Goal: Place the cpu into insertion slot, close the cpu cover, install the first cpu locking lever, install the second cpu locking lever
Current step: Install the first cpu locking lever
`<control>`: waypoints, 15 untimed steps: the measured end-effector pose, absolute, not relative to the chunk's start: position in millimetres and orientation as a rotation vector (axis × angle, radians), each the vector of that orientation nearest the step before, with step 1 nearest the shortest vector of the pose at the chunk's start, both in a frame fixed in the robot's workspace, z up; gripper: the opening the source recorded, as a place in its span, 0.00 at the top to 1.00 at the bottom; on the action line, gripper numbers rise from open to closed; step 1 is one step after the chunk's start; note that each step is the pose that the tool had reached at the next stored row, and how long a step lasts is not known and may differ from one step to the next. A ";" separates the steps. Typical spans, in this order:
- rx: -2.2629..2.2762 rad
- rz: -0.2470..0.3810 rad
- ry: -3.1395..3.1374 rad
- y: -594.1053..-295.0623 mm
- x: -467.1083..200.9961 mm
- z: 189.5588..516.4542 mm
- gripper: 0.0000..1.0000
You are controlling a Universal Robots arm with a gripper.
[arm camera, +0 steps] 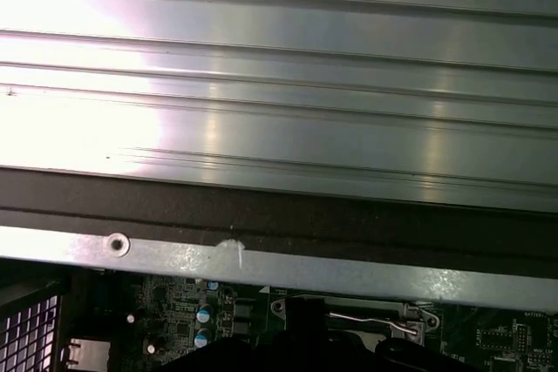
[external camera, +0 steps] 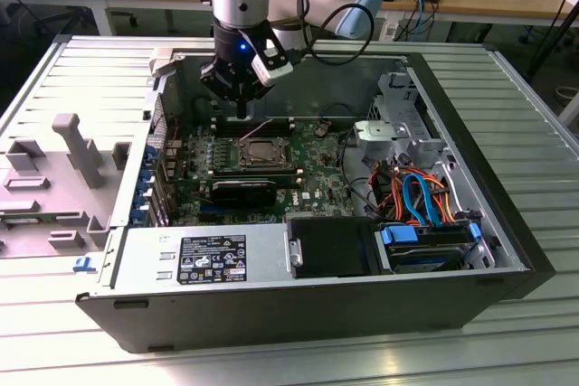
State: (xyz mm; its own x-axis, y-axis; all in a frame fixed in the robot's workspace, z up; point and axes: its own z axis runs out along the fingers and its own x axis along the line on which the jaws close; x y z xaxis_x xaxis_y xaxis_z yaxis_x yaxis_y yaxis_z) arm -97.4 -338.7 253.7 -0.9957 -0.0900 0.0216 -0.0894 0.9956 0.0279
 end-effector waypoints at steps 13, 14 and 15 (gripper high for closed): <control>0.140 -0.042 -3.115 -338.8 -97.4 247.6 0.89; 0.140 -0.042 -3.115 -338.8 -97.4 247.4 0.89; 0.140 -0.042 -3.115 -338.8 -97.4 247.2 0.89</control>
State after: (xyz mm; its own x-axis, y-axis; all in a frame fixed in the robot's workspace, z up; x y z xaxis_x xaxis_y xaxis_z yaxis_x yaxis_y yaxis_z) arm -97.4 -338.8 247.2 -0.9957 -0.0900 0.0216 -0.0894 0.9956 0.0279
